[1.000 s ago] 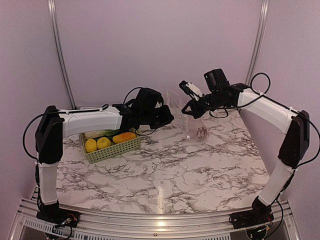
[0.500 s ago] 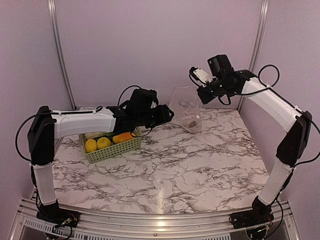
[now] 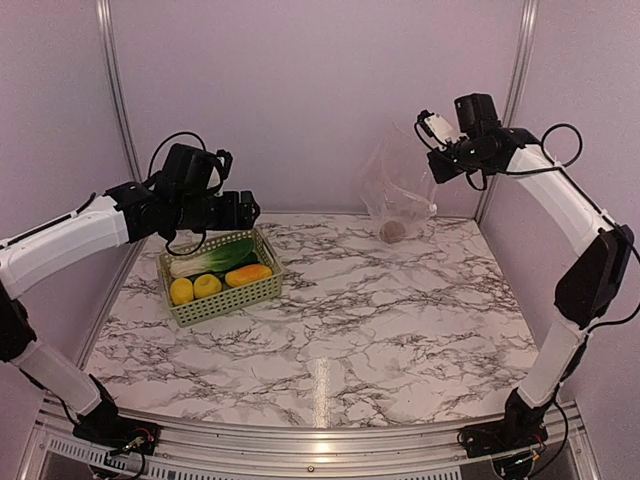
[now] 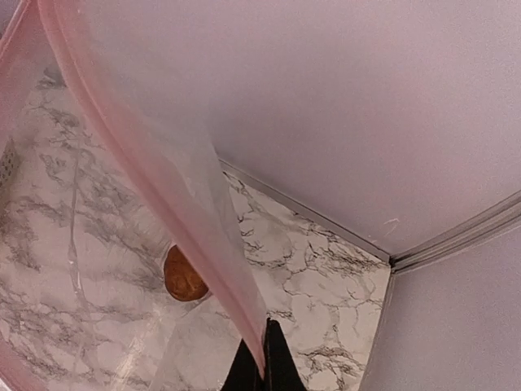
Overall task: Place the food in the zip-top bag and seal the zipper
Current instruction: Adjust the zipper on the zipper food storage bag, then pick up the fake fruit from the bin.
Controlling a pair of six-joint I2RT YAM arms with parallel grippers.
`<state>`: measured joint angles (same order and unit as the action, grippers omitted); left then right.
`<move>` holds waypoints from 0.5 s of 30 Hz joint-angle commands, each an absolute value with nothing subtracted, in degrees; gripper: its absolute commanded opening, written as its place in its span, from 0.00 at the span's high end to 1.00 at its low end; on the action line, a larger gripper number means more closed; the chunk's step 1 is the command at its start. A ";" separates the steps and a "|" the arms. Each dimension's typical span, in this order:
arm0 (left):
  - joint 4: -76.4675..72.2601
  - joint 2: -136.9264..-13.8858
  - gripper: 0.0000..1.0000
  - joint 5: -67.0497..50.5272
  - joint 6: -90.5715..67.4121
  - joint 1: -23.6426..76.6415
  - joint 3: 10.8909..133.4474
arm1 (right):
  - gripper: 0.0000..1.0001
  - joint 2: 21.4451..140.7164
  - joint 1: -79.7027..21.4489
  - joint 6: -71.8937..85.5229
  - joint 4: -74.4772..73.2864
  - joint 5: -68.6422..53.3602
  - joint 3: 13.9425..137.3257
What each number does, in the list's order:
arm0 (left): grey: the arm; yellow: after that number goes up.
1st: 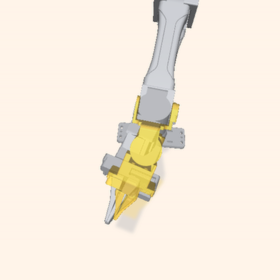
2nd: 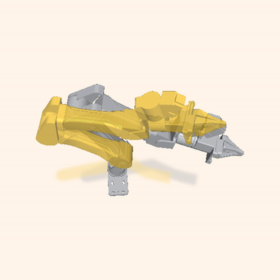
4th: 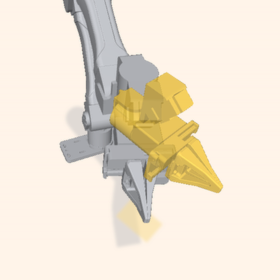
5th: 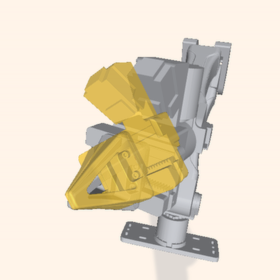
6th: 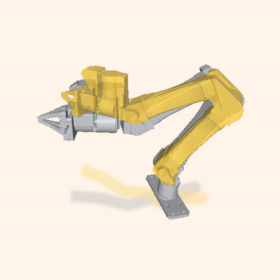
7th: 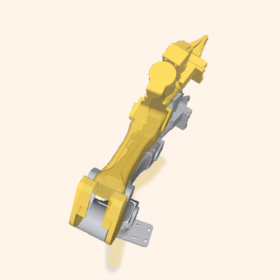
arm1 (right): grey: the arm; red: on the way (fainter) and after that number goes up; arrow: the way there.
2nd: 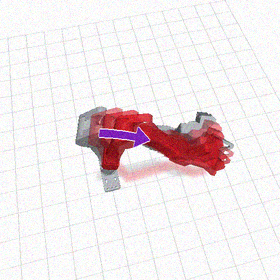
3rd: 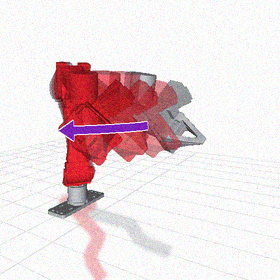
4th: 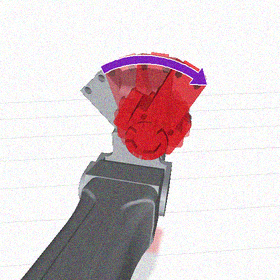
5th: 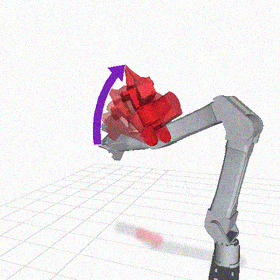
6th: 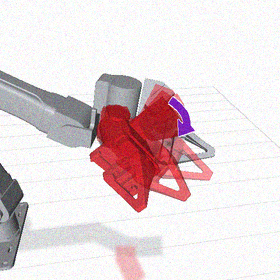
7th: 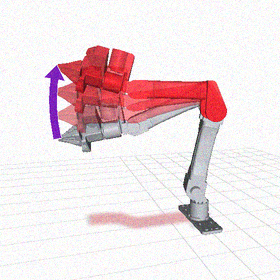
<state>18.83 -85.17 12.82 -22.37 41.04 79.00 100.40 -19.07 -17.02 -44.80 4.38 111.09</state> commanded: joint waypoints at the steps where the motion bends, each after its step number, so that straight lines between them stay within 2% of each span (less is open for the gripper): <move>1: 33.18 -85.04 0.15 10.86 -16.46 32.65 74.30 | 1.00 100.09 -15.34 -18.11 -42.84 4.61 112.08; 4: 31.41 -86.29 0.17 8.03 -14.99 30.21 73.12 | 1.00 98.35 -15.21 -17.67 -40.33 3.61 108.71; 8: 34.51 -92.97 0.17 8.21 -10.10 30.15 79.04 | 1.00 97.28 -15.50 -17.05 -39.06 -2.51 104.65; 15: 38.31 -102.82 0.27 6.56 -6.31 30.12 84.99 | 1.00 94.53 -19.65 -17.84 -38.25 -7.85 99.84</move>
